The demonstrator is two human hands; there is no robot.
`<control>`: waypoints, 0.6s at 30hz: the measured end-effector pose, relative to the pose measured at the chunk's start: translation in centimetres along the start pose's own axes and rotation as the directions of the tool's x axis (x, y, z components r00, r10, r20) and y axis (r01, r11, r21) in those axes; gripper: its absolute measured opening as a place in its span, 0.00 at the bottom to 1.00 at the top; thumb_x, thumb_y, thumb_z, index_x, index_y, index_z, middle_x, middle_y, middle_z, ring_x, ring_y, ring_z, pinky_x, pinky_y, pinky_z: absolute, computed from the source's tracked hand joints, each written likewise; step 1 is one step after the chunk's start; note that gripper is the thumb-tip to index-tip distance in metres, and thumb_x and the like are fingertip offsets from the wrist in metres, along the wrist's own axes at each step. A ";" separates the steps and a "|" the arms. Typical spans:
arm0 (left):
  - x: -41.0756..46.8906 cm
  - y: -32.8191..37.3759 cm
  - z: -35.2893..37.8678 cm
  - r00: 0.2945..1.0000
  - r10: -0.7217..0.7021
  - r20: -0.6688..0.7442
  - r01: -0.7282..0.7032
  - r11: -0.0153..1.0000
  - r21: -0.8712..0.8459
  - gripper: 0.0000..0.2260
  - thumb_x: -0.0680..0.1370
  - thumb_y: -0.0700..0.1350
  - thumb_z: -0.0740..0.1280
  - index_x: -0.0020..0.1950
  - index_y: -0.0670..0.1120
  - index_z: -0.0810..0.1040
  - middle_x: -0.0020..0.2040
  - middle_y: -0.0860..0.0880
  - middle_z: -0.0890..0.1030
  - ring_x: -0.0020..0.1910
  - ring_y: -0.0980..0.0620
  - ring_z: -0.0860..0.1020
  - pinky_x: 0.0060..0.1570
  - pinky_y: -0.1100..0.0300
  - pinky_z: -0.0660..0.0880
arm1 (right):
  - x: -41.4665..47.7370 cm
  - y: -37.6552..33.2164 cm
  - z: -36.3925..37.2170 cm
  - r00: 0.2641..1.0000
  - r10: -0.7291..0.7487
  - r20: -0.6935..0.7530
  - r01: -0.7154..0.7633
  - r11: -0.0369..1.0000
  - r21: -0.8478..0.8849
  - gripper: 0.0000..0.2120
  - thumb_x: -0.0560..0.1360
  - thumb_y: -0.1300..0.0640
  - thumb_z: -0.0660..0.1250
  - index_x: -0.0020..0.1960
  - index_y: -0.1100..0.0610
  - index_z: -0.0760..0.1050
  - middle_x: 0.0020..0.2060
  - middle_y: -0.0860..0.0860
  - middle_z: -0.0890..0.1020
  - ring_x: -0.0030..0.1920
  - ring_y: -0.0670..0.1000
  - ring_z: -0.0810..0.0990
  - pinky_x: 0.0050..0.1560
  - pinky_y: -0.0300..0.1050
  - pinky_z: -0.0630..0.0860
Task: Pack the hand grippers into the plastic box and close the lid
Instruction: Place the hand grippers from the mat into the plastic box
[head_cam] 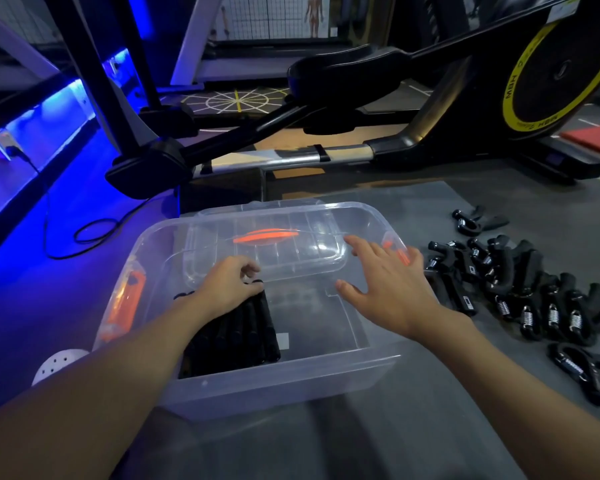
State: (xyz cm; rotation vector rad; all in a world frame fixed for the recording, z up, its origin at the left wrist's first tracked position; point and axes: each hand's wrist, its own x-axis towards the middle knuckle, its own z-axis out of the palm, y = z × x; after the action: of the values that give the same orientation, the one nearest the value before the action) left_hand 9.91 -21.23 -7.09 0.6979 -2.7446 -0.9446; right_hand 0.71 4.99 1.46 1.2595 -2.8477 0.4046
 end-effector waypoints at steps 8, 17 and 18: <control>-1.4 13.1 -0.1 0.947 0.248 -0.203 -0.286 0.941 -0.183 0.05 0.77 0.45 0.69 0.52 0.49 0.81 0.46 0.58 0.81 0.49 0.62 0.78 0.49 0.67 0.72 | -0.5 2.3 -0.3 0.964 0.117 -0.238 0.029 0.845 0.534 0.19 0.78 0.52 0.65 0.67 0.52 0.70 0.61 0.47 0.76 0.62 0.46 0.74 0.66 0.47 0.69; -4.3 20.7 7.0 0.870 0.489 0.062 -0.491 0.871 0.023 0.25 0.77 0.60 0.60 0.70 0.48 0.70 0.73 0.50 0.65 0.73 0.53 0.63 0.72 0.59 0.58 | -3.8 15.3 3.9 0.754 0.646 -0.118 -0.418 0.610 0.673 0.12 0.75 0.56 0.68 0.56 0.59 0.75 0.48 0.55 0.81 0.50 0.55 0.79 0.52 0.48 0.75; -4.4 20.5 7.7 0.869 0.490 0.069 -0.494 0.868 0.047 0.27 0.76 0.62 0.58 0.71 0.49 0.68 0.74 0.51 0.63 0.74 0.53 0.61 0.73 0.57 0.58 | -4.1 16.7 5.1 0.741 0.668 -0.069 -0.473 0.593 0.651 0.14 0.74 0.55 0.70 0.57 0.59 0.75 0.49 0.56 0.80 0.50 0.56 0.79 0.52 0.48 0.75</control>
State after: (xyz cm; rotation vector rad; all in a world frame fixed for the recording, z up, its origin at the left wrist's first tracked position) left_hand 3.76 -0.80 -0.52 -0.0421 -2.7907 -0.7652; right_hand -8.17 17.53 -7.85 0.1229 -2.8329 1.4693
